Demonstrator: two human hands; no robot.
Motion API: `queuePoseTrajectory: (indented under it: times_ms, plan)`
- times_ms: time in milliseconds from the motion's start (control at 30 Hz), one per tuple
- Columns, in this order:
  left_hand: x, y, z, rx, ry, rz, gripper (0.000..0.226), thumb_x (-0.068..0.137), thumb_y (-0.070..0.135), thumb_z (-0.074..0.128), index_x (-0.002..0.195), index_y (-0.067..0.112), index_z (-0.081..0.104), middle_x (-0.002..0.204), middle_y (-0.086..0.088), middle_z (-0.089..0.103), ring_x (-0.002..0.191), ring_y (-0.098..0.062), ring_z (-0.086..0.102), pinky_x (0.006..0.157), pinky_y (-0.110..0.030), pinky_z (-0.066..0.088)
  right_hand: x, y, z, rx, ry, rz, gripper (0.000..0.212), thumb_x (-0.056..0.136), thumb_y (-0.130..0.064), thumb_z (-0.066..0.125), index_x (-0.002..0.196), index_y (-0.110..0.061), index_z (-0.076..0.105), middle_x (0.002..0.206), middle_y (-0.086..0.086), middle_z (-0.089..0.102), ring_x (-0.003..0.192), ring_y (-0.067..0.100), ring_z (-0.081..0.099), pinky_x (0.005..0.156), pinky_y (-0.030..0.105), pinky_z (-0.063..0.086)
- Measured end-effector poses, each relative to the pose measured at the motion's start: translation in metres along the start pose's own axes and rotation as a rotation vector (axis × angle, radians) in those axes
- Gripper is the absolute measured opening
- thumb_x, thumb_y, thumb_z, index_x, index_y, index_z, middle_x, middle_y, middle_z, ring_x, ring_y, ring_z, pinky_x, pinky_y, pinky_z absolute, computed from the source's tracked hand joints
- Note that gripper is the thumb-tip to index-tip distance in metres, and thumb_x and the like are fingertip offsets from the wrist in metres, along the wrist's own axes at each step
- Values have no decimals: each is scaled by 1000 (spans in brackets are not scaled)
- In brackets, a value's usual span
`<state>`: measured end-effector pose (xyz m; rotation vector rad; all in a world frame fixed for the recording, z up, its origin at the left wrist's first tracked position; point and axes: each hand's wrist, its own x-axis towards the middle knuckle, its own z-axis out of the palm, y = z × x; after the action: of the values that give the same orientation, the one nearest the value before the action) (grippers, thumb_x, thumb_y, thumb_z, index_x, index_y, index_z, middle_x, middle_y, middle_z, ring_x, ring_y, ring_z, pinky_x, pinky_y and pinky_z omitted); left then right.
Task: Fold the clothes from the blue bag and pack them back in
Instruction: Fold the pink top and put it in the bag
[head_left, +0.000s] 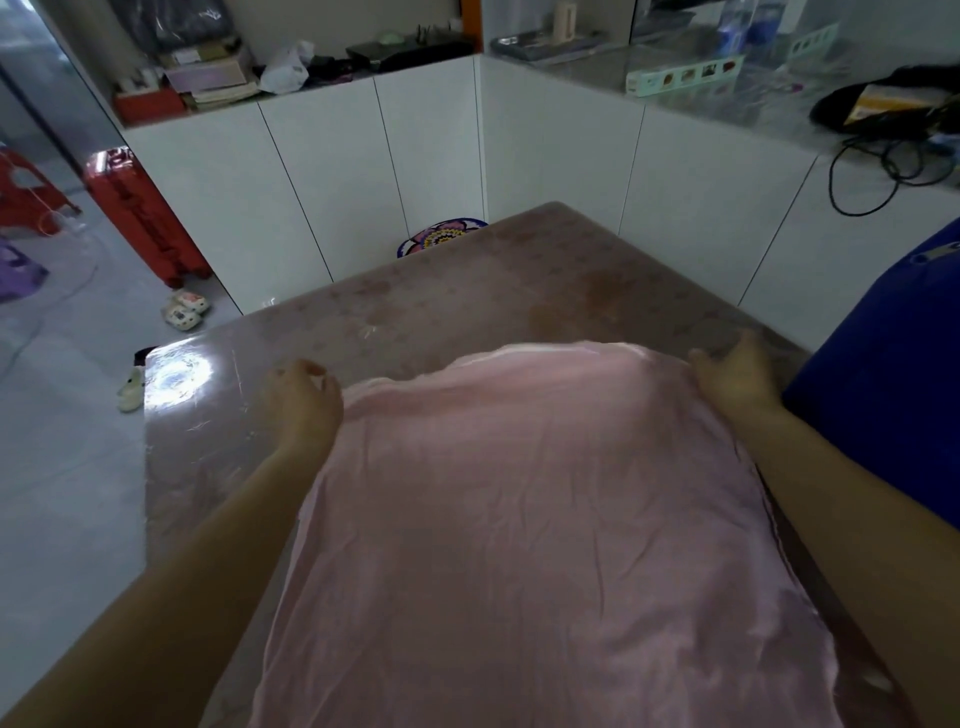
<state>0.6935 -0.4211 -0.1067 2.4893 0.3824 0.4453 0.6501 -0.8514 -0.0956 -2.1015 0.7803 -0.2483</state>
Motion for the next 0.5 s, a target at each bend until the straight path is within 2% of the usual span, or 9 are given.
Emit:
queuePoseTrajectory:
  times_ms: [67, 133, 167, 200, 233, 300, 367, 500]
  plan:
    - [-21, 13, 4, 3, -8, 183, 20, 90, 22, 52, 102, 10, 61, 103, -13, 59, 97, -33, 55, 85, -43, 46, -10, 1, 5, 6, -41, -127, 64, 93, -21, 56, 148, -14, 23, 146, 17, 36, 131, 33, 40, 105, 43, 37]
    - [-49, 24, 12, 102, -144, 476, 35, 88, 35, 42, 104, 12, 64, 104, -14, 63, 95, -35, 58, 84, -44, 48, -29, 8, 12, -172, -97, -342, 61, 93, -28, 55, 147, -17, 28, 152, 14, 25, 136, 31, 33, 107, 41, 32]
    - [-63, 25, 19, 205, -270, 615, 49, 87, 45, 33, 115, 16, 62, 116, -14, 61, 105, -35, 57, 91, -45, 45, -40, 14, 17, -279, -144, -431, 62, 93, -37, 53, 147, -19, 30, 155, 11, 20, 139, 29, 28, 109, 40, 28]
    - [-75, 23, 27, 322, -417, 684, 62, 86, 56, 24, 131, 24, 51, 136, -13, 50, 122, -35, 48, 101, -48, 36, -50, 21, 21, -402, -200, -495, 65, 92, -50, 47, 147, -22, 29, 157, 8, 15, 141, 27, 23, 111, 40, 24]
    - [-83, 18, 33, 426, -541, 668, 69, 84, 66, 16, 143, 35, 32, 152, -7, 30, 137, -34, 30, 109, -52, 24, -58, 31, 26, -541, -268, -526, 69, 89, -61, 37, 149, -28, 25, 159, 5, 10, 144, 25, 17, 114, 40, 18]
    - [-92, -2, 40, 508, -648, 506, 76, 79, 77, 4, 148, 44, 3, 160, 2, -2, 146, -28, 1, 114, -55, 8, -71, 50, 28, -791, -413, -493, 71, 86, -73, 16, 149, -40, 8, 160, -1, -5, 146, 22, 0, 116, 43, 6]
    - [-102, -17, 33, 521, -602, 403, 84, 73, 80, -9, 148, 42, -3, 159, 0, -7, 146, -27, -4, 116, -53, 4, -83, 66, 17, -800, -437, -412, 73, 82, -76, 8, 147, -46, -3, 159, -4, -12, 146, 21, -8, 117, 43, 1]
    - [-142, -39, -5, 572, -556, 267, 89, 69, 71, -11, 150, 36, 4, 159, -13, 0, 143, -42, 1, 115, -53, 7, -141, 96, -23, -611, -420, -248, 80, 71, -80, 15, 143, -52, -7, 158, -7, -8, 146, 22, -1, 116, 47, 15]
